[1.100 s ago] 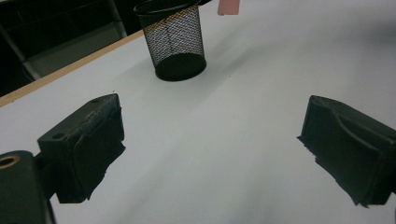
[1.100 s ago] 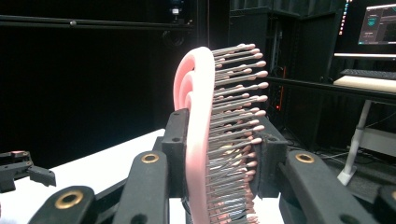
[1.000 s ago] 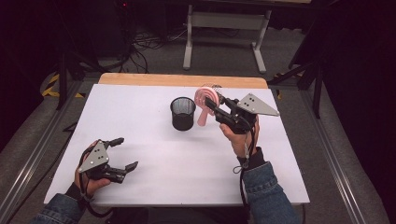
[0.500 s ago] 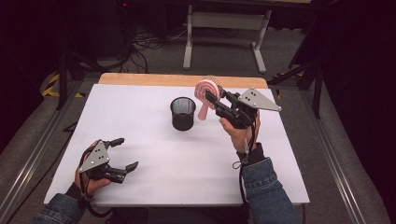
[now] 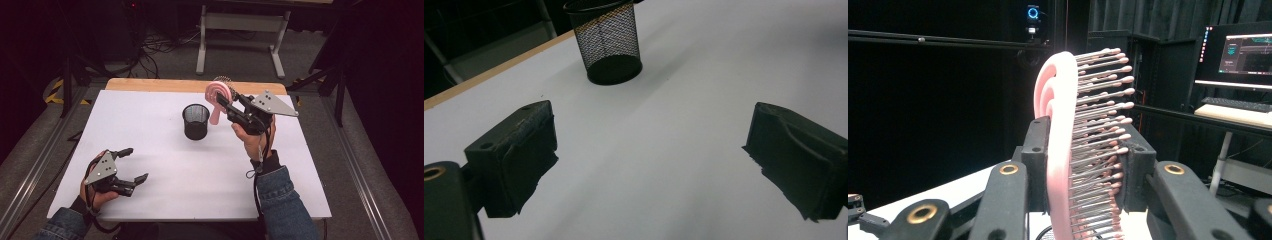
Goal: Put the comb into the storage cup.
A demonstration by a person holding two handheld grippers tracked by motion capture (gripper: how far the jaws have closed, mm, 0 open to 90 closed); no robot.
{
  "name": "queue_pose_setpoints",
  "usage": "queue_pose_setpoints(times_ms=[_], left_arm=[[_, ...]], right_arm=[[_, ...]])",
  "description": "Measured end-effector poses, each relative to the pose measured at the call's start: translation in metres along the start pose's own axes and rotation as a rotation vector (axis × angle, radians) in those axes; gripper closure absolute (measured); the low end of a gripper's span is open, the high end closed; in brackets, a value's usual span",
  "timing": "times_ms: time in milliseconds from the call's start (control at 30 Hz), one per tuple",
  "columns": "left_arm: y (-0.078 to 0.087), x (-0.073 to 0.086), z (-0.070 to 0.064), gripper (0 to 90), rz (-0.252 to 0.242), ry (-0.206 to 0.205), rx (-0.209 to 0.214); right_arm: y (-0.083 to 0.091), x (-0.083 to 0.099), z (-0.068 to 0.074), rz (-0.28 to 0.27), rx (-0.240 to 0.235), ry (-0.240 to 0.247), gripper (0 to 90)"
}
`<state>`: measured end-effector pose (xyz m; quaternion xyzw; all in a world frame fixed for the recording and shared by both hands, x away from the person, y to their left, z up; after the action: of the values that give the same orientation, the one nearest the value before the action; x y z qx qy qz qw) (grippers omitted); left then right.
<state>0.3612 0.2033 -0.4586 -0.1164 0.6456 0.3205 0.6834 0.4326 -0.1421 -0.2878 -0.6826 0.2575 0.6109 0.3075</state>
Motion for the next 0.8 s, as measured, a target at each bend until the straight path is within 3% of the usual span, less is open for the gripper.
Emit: queue_pose_setpoints(times_ms=[300, 367, 433, 800], left_arm=[[0.000, 0.000, -0.001, 7.1, -0.003, 0.004, 0.006], [0.001, 0.000, 0.000, 7.1, -0.004, 0.003, 0.006], [0.001, 0.000, 0.000, 7.1, -0.003, 0.003, 0.006], [0.001, 0.001, -0.001, 7.1, 0.004, 0.003, 0.011]], right_arm=[[-0.006, -0.005, 0.004, -0.018, -0.006, 0.009, 64.6], [-0.007, -0.006, 0.004, -0.014, -0.012, 0.033, 64.6], [-0.009, -0.007, 0.006, -0.023, -0.010, 0.011, 64.6], [-0.016, -0.011, 0.010, -0.036, -0.012, 0.007, 64.7]])
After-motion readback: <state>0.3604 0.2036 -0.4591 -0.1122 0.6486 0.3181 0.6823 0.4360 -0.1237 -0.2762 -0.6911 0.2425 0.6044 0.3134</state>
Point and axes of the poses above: each handheld gripper's, and its own axes: y roughly backward along the jaws, x roughly out of its underside, z roughly to its left, the point moved 4 cm from there along -y, roughly forward along the jaws, and after that the axes turned 5 degrees about -z, right-handed, at the moved point
